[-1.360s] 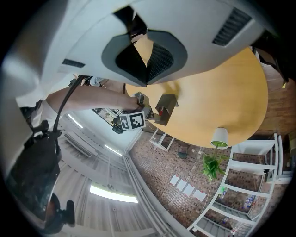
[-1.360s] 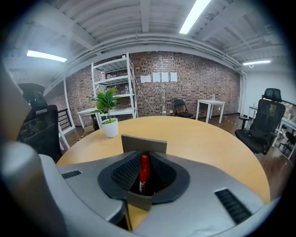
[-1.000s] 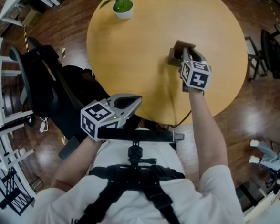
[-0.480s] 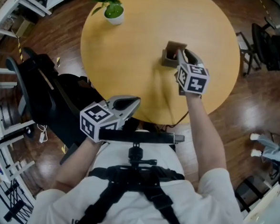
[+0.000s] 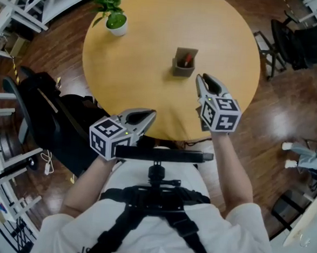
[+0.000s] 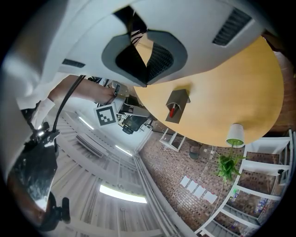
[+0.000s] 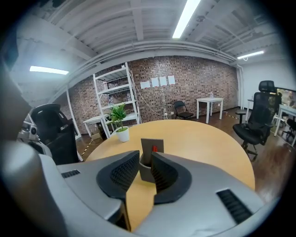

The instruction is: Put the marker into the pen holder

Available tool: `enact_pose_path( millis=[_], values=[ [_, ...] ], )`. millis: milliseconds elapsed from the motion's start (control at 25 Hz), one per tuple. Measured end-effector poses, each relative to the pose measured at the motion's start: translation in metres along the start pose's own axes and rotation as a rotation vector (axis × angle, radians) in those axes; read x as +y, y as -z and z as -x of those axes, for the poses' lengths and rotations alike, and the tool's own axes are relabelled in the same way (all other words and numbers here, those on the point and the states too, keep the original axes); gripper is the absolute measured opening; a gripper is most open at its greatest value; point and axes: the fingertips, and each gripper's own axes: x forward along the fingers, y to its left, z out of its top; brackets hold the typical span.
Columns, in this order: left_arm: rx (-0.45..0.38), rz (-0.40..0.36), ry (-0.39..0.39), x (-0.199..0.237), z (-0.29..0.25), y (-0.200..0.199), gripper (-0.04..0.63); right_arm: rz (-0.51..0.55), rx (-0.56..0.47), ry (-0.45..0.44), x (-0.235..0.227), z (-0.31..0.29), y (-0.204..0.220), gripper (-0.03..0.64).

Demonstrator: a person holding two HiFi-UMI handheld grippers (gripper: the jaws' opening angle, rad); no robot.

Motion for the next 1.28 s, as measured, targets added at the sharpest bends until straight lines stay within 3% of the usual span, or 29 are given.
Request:
enact_pose_path(
  millis=[440, 760, 1280],
  values=[
    [0.040, -0.023, 0.041, -0.001, -0.009, 0.007, -0.003, -0.150, 0.044, 0.002, 0.020, 0.054, 0.048, 0.087],
    [0.047, -0.029, 0.078, 0.002, -0.003, 0.012, -0.003, -0.178, 0.112, -0.002, 0.053, 0.068, 0.108, 0.087],
    [0.130, -0.041, 0.209, -0.001, 0.002, 0.043, -0.003, -0.266, 0.139, 0.136, 0.072, 0.093, 0.136, 0.087]
  ],
)
